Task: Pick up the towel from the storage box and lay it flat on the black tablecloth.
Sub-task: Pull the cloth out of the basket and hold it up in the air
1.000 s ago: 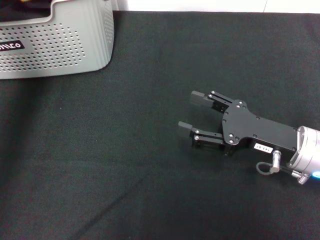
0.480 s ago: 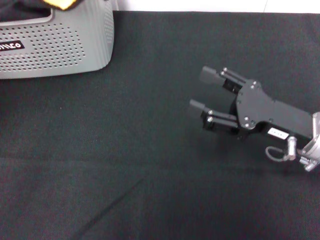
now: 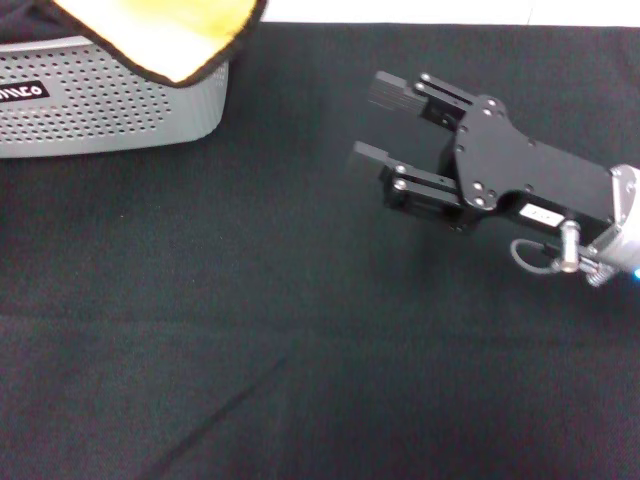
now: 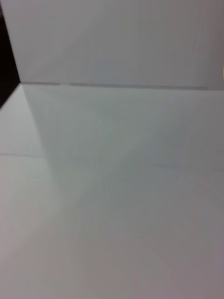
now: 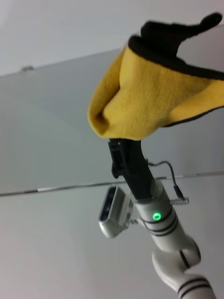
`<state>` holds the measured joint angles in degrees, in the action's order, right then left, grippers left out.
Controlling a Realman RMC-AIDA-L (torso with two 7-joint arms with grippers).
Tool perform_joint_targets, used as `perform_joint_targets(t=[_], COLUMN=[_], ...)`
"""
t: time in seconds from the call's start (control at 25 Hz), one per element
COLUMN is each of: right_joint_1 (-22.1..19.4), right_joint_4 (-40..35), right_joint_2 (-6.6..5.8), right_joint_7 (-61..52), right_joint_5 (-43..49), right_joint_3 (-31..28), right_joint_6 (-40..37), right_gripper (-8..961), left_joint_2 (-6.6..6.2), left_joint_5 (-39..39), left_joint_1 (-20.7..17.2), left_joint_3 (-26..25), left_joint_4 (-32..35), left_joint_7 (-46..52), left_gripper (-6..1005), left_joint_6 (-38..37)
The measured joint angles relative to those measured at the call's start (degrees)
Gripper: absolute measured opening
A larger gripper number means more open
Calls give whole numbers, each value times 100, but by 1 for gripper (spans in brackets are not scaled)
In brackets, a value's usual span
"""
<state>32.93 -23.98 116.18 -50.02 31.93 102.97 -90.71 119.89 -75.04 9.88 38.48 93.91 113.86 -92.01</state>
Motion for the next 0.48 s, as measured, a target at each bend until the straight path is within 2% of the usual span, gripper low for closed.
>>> perform_joint_targets(t=[0.08,0.16,0.48], right_joint_1=[144,262,892], right_joint_4=[2,6,25], right_joint_2=[0,0,1], right_joint_7=[1,1,-141], right_joint_5=[7,0,4], right_joint_3=[13,12,350], right_joint_6=[9,23,387], right_gripper=[790,728,729], left_joint_2=[3,4,12], left_joint_5=[88,241,521], left_joint_1=[75,118,223], left_joint_3=[4,3,128], left_joint_4=[-164,-303,-418], left_joint_7=[-9,-16,23], left_gripper=[54,55,57], left_joint_6=[-103,-180,-335])
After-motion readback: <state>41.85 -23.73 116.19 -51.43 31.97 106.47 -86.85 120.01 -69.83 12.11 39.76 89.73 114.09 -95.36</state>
